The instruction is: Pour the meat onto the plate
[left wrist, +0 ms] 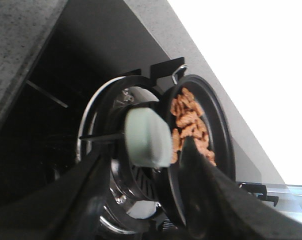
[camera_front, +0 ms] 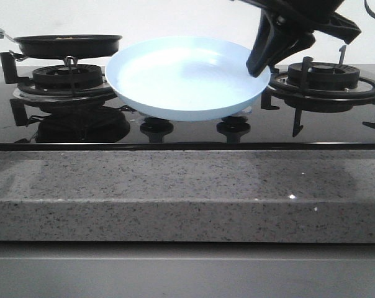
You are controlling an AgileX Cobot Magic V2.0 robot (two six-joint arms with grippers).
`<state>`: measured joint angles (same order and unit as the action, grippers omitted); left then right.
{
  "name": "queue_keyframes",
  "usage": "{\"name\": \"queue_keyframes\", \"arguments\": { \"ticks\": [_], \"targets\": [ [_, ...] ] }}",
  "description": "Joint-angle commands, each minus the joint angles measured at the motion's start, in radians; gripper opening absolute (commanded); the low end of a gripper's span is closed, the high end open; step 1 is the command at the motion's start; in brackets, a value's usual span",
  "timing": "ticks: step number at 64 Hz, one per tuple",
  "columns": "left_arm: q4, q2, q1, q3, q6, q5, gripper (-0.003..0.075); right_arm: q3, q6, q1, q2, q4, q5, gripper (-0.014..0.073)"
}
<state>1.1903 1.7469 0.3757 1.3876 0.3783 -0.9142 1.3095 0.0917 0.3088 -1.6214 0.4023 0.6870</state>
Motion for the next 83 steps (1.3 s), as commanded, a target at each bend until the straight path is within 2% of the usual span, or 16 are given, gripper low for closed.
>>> {"name": "queue_keyframes", "arguments": {
  "ticks": [1,12,38,83],
  "targets": [
    [0.084,-0.031,-0.009,0.031,0.029,0.002,0.0344,0.02,0.01,0.002,0.049,0.02,-0.036,-0.0068],
    [0.108,-0.027,-0.029,0.031,0.066,0.048,0.0447,0.02,0.01,0.002,0.049,0.02,-0.036,-0.0068],
    [0.123,-0.027,-0.054,0.031,0.07,0.116,0.0447,0.02,0.01,0.002,0.049,0.02,-0.036,-0.0068],
    [0.222,0.043,-0.072,0.031,0.095,0.076,0.044,0.02,0.01,0.002,0.049,0.02,-0.036,-0.0068]
  ]
}}
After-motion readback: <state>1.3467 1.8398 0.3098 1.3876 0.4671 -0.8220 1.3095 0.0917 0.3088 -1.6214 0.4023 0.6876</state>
